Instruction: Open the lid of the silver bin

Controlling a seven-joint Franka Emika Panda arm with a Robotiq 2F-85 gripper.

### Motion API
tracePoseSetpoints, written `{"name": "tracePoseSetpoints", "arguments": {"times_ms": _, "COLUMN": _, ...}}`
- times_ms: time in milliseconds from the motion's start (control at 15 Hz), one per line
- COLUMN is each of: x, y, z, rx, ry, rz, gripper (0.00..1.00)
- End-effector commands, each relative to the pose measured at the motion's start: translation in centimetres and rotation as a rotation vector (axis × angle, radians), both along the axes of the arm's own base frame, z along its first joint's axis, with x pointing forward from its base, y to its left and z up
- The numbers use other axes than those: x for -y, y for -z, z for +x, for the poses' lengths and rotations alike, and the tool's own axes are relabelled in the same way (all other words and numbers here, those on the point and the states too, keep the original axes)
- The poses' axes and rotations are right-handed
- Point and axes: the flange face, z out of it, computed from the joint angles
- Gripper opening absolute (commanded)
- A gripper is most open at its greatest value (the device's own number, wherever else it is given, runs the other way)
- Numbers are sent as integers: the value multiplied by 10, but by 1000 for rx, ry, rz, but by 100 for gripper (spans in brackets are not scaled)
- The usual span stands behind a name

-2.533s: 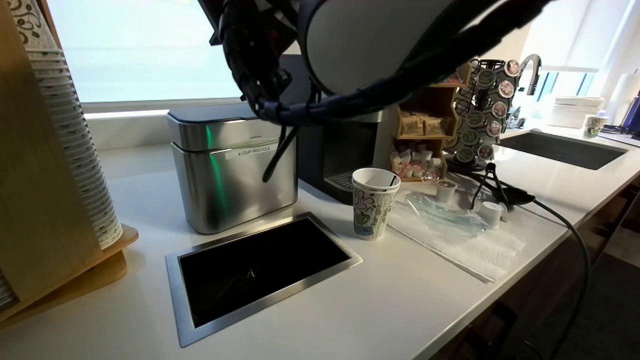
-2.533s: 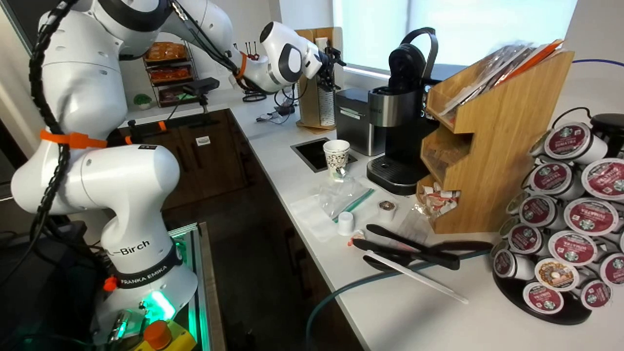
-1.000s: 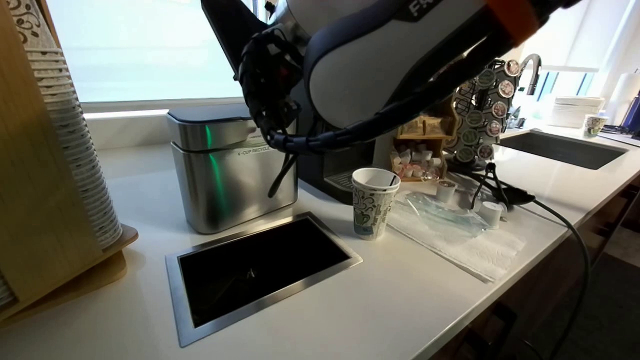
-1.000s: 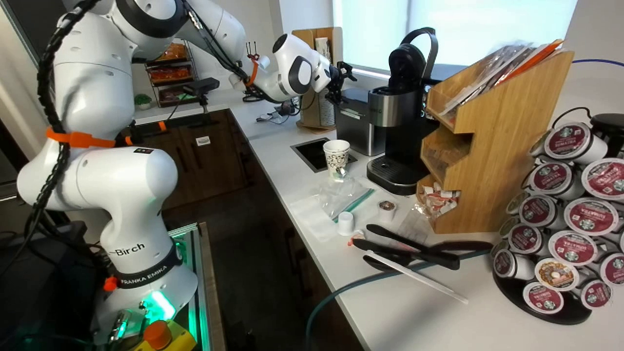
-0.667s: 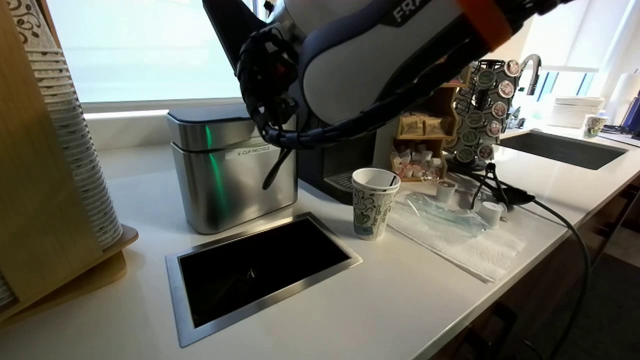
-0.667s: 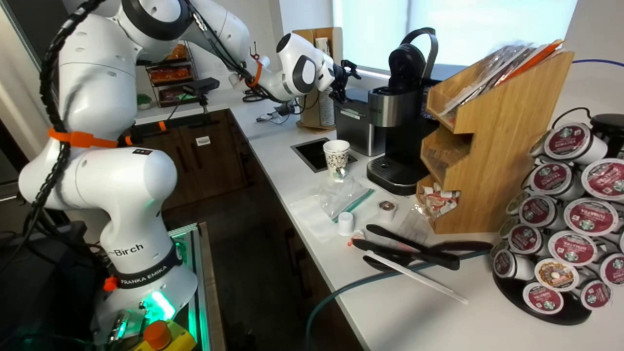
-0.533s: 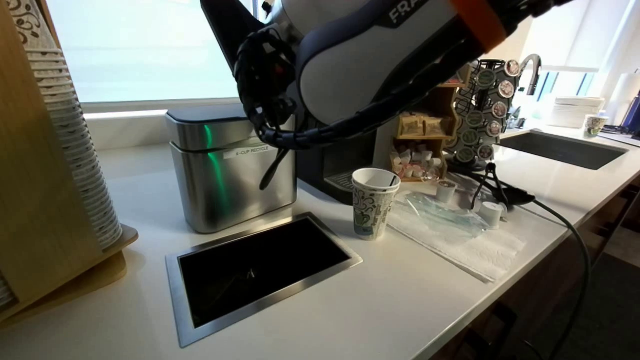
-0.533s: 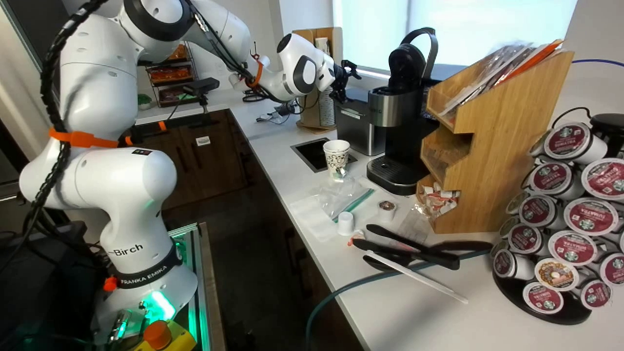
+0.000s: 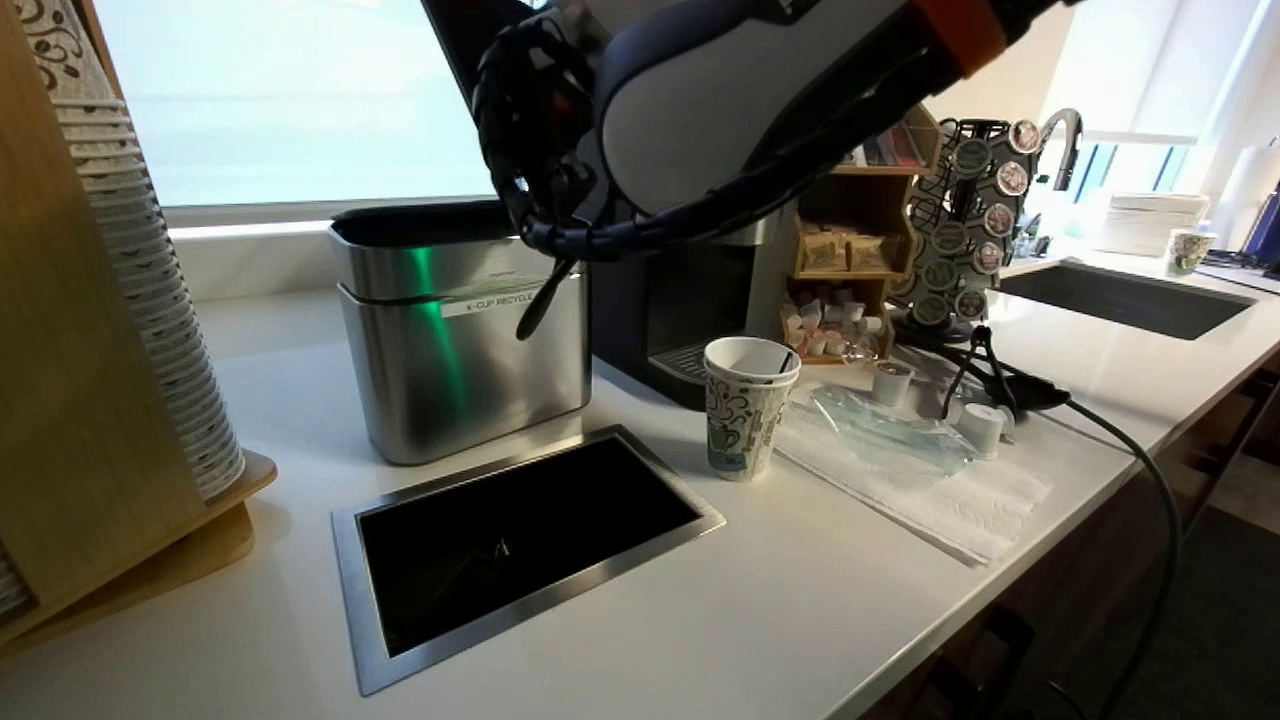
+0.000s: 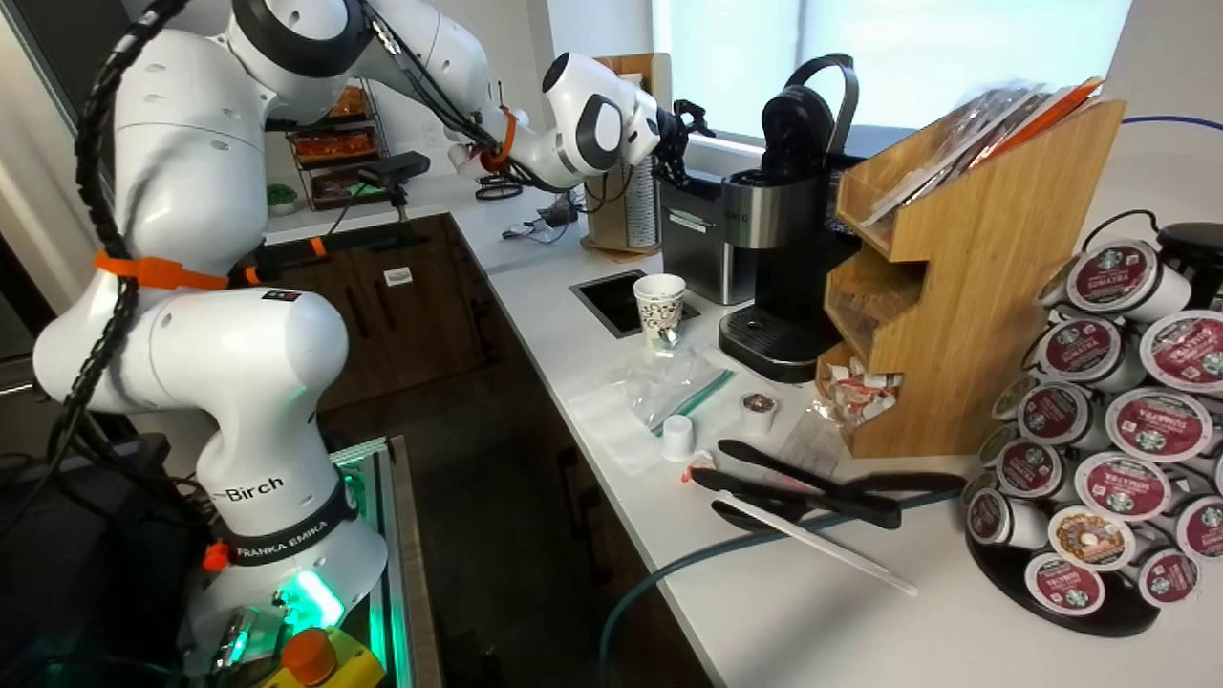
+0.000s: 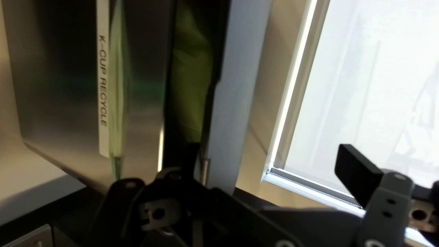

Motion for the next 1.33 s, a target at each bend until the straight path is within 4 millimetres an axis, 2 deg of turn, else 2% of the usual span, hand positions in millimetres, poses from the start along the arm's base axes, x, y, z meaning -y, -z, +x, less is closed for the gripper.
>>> {"name": "tracePoseSetpoints", "arguments": {"times_ms": 0, "x": 7, "y": -16, "z": 6, "rx": 52, "ry": 45, "rz": 1, "gripper": 100}}
{"name": "tracePoseSetpoints", "arguments": {"times_ms": 267, "x": 11, "y": -21, "z": 23, "rx": 67, "ry": 41, "rz": -18, "gripper": 100}}
{"name": "tracePoseSetpoints", "arguments": {"times_ms": 867, "x": 26, "y": -77, "z": 60, "rx": 186, "ry": 54, "rz": -93, "gripper": 100}}
{"name": "tracePoseSetpoints", "arguments": {"times_ms": 1133, "x": 26, "y": -88, "z": 53, "rx": 176, "ry": 65, "rz": -104, "gripper": 100}}
{"name": "tracePoseSetpoints", "arguments": {"times_ms": 1267, "x": 20, "y": -81, "z": 39, "rx": 107, "ry": 28, "rz": -88, "gripper": 100}}
